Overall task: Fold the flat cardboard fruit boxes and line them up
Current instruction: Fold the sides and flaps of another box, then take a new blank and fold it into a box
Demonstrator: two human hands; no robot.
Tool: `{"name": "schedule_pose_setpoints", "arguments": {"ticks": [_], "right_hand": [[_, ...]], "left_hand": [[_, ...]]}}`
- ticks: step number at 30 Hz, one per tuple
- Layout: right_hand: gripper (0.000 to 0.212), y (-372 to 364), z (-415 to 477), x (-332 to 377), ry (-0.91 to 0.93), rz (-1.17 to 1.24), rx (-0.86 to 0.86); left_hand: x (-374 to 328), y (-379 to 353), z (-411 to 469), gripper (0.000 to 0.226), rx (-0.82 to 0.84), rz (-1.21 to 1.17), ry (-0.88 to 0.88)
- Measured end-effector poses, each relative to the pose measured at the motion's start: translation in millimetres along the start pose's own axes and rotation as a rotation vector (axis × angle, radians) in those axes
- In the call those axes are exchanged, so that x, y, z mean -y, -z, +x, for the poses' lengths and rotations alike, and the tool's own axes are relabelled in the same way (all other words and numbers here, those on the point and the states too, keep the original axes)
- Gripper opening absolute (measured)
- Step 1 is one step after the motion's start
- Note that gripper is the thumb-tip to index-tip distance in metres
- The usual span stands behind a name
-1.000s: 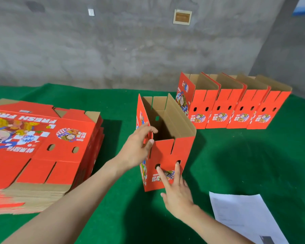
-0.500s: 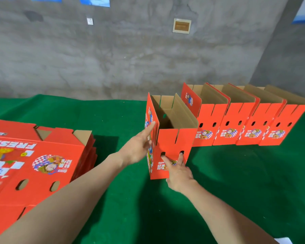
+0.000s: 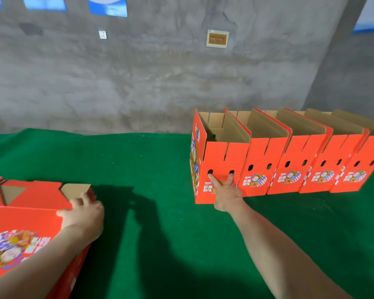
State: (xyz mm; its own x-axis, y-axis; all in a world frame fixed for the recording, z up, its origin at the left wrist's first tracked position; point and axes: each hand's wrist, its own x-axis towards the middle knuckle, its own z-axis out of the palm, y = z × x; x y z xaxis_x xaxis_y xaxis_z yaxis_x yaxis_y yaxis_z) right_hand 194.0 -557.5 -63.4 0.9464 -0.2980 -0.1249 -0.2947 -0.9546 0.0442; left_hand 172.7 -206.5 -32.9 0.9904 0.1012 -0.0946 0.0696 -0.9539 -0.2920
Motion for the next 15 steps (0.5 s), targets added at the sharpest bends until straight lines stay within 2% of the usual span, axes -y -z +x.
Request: {"name": "schedule_pose_setpoints", "arguments": {"ticks": [7, 13, 15], "right_hand": [[0.106, 13, 31, -23, -0.027, -0.037, 0.022], [0.102, 22, 26, -14, -0.094, 0.076, 0.143], [0.097, 22, 16, -2, -0.085, 0.153, 0.111]], "left_hand": [[-2, 6, -5, 0.045, -0.019, 0.113, -0.039], [7, 5, -5, 0.048, -0.038, 0.011, -0.071], [8, 4, -4, 0.049, -0.042, -0.046, -0.070]]}}
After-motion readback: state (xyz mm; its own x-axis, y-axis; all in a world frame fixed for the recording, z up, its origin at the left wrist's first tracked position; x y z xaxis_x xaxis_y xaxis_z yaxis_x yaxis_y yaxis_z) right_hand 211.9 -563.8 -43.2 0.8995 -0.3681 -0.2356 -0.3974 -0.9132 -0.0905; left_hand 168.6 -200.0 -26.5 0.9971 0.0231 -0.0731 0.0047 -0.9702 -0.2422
